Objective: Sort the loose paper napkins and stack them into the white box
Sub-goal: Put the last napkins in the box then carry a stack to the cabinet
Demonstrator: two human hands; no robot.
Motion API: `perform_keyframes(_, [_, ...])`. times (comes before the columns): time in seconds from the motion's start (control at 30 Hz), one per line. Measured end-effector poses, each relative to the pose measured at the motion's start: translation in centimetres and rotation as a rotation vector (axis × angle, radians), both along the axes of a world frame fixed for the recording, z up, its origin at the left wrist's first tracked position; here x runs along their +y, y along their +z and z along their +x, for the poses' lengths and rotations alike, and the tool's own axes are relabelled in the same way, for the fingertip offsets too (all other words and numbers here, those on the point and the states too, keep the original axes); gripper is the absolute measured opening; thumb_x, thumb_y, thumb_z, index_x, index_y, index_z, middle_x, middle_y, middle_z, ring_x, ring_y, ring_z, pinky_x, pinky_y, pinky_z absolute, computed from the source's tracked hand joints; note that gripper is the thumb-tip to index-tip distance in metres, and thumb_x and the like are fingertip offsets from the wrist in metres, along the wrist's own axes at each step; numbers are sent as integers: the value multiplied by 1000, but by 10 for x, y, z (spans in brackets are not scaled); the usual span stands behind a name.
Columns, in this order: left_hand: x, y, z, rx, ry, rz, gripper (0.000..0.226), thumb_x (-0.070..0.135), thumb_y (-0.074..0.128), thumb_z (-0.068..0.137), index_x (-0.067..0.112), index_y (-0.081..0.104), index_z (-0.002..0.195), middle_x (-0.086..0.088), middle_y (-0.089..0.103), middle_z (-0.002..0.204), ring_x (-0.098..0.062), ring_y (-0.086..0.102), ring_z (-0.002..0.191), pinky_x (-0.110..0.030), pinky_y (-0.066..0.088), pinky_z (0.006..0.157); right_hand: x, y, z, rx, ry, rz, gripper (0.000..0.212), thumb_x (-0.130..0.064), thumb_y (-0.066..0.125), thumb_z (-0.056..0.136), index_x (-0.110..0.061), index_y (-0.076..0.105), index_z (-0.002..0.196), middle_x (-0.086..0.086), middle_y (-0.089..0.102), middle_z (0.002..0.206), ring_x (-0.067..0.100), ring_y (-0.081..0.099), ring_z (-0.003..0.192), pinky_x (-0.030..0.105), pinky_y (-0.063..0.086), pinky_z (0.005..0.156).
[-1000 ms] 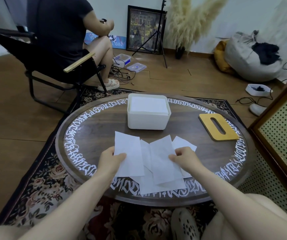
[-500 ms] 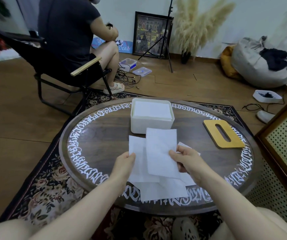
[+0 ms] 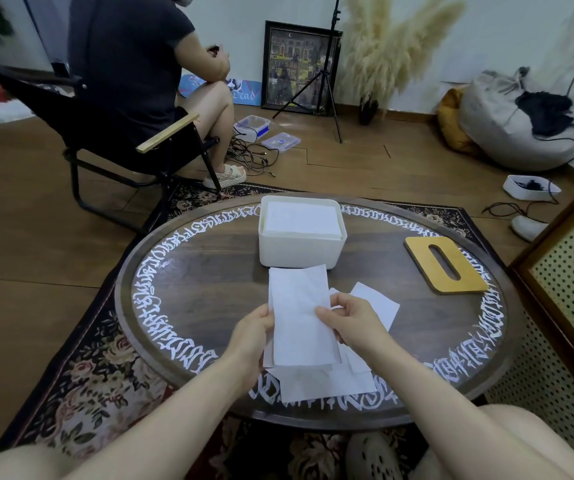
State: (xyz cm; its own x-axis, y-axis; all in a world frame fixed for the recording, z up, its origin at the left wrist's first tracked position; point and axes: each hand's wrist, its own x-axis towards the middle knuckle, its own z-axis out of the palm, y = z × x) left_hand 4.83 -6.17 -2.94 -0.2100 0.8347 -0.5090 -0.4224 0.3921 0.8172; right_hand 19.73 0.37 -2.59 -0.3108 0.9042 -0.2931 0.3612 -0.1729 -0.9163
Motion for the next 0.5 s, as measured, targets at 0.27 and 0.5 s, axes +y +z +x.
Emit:
perform_keyframes(0.27, [-2, 0, -5, 20, -7, 10, 24, 11, 48, 97, 15, 69, 108, -7, 74, 103, -27, 69, 99, -46, 52, 92, -4, 2, 2, -52, -49, -3, 26, -24, 72, 85, -14, 57, 104, -3, 55, 82, 6, 48, 60, 18, 36, 55])
perform_keyframes(0.5, [-1, -4, -4, 53, -43, 25, 27, 26, 46, 100, 16, 68, 111, -4, 74, 102, -25, 68, 100, -47, 50, 95, -3, 0, 12, -79, 50, -200, 27, -27, 75, 82, -6, 61, 91, 5, 57, 78, 11, 38, 45, 18, 28, 42])
